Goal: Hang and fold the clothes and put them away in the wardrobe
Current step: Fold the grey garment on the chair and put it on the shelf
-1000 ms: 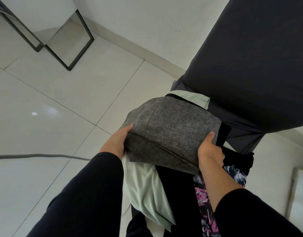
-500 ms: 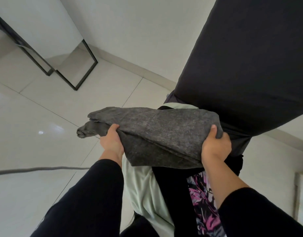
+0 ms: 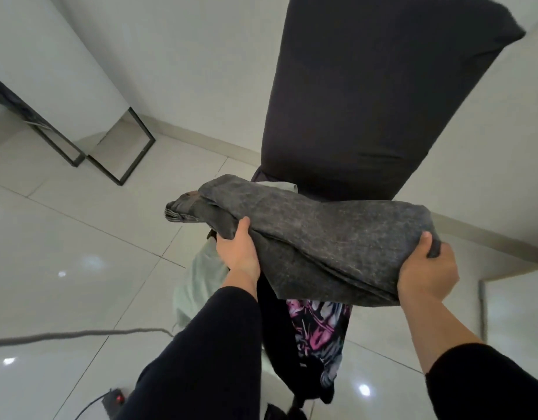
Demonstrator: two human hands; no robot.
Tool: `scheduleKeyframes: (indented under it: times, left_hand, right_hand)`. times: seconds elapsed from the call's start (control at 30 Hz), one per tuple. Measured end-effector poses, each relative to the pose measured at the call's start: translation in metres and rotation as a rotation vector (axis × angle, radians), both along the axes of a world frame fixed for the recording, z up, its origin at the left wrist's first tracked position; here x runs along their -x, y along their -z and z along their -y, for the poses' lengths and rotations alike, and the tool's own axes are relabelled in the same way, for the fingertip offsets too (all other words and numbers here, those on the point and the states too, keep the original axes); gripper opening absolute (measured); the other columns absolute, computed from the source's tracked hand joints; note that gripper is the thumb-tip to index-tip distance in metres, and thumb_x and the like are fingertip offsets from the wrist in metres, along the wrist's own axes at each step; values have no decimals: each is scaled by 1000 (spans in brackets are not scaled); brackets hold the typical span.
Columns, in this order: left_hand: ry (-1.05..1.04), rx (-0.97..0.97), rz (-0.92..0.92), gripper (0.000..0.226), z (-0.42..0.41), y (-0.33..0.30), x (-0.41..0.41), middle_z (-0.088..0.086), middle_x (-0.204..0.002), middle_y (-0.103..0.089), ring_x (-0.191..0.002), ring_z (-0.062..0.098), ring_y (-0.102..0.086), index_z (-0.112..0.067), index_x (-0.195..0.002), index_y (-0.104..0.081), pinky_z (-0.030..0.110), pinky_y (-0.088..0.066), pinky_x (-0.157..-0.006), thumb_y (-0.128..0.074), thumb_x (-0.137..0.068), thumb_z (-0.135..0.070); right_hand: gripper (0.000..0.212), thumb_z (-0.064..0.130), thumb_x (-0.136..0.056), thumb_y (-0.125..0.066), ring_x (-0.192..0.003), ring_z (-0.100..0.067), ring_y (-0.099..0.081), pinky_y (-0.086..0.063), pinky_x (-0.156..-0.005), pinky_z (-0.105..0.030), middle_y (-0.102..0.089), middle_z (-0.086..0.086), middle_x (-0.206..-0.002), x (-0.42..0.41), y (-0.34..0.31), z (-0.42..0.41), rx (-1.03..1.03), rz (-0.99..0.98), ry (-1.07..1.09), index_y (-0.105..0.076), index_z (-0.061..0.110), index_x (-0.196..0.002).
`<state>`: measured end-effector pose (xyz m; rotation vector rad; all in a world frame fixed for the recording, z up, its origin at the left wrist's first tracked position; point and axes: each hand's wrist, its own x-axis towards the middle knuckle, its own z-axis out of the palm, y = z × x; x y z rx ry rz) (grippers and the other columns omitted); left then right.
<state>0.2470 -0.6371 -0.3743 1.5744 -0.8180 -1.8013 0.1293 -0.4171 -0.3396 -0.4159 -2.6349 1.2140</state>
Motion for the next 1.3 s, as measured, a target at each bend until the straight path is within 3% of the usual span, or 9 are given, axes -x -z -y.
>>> scheduleKeyframes:
  times: [0.2, 0.3, 0.43, 0.57, 0.73, 0.9, 1.07, 1.17, 1.3]
  left_hand:
    - [401, -112, 609, 98, -54, 57, -33, 14, -141, -39, -127, 33, -43, -4, -143, -21, 44, -39, -106, -76, -73, -45]
    - [661, 371, 1097, 92, -61, 56, -43, 12, -144, -22, -131, 34, -26, -17, -143, -13, 47, -26, -109, -74, -77, -37]
    - [1415, 1196, 938, 62, -63, 65, -26, -1, -149, -23, -138, 25, -19, -37, -146, -21, 42, -19, -112, -50, -91, -33]
    - [1970, 789, 854, 57, -70, 74, -9, -6, -160, 4, -147, 24, 9, -42, -149, -17, 45, 0, -119, -39, -96, -48]
    - [1715, 273, 556, 48, -48, 33, 0, 6, -151, -35, -135, 24, -36, -19, -139, -48, 34, -27, -113, -48, -96, -41]
    - [1127, -250, 82, 39, -31, -26, -11, 27, -145, -37, -105, 27, -53, 11, -138, -34, 19, -47, -65, -29, -101, -3]
    - [722, -576, -17, 68, 32, -10, -28, 20, -142, -44, -132, 37, -40, -8, -137, -44, 47, -26, -112, -30, -95, -59]
    - [730, -605, -96, 94, 82, 6, -42, 21, -120, -63, -116, 39, -56, -11, -120, -62, 55, -34, -107, -39, -68, -87]
    - [806, -351, 116, 56, 126, 16, -53, 13, -117, -65, -99, 29, -66, -14, -115, -61, 41, -57, -82, -69, -76, -53]
  right_hand:
    - [45, 49, -96, -40, -89, -40, -57, -46, -75, -44, -59, -18, -92, -28, 40, -52, -91, 186, 0, -53, 6, -93]
    - [47, 45, -97, -42, -97, -40, -56, -43, -79, -41, -58, -19, -99, -34, 43, -52, -63, 314, -35, -55, 0, -102]
    - [57, 49, -86, -60, -104, -36, -56, -45, -91, -47, -59, -15, -108, -15, 20, -51, 331, 789, 0, -54, 3, -118]
    - [34, 26, -89, -59, -95, -25, -64, -50, -85, -40, -67, -6, -104, -1, -8, -26, 562, 1011, -289, -55, 12, -120]
    - [44, 24, -86, -61, -84, -24, -54, -42, -72, -31, -58, -9, -97, -11, -19, 54, 516, 941, -504, -56, 5, -125]
    - [24, 20, -93, -54, -57, -19, -55, -49, -68, -32, -63, -12, -83, -34, -23, 133, 588, 1048, -539, -58, 0, -107]
    - [32, 35, -88, -56, -85, -26, -66, -51, -90, -40, -71, -10, -85, -53, 8, 182, 637, 983, -585, -66, 8, -102]
    - [44, 43, -95, -45, -80, -22, -65, -50, -87, -35, -71, -8, -76, -57, 24, 208, 601, 947, -659, -71, 8, -94]
    - [43, 11, -96, -41, -99, -20, -63, -46, -94, -30, -70, -3, -100, -73, 60, 212, 463, 825, -720, -49, 20, -138]
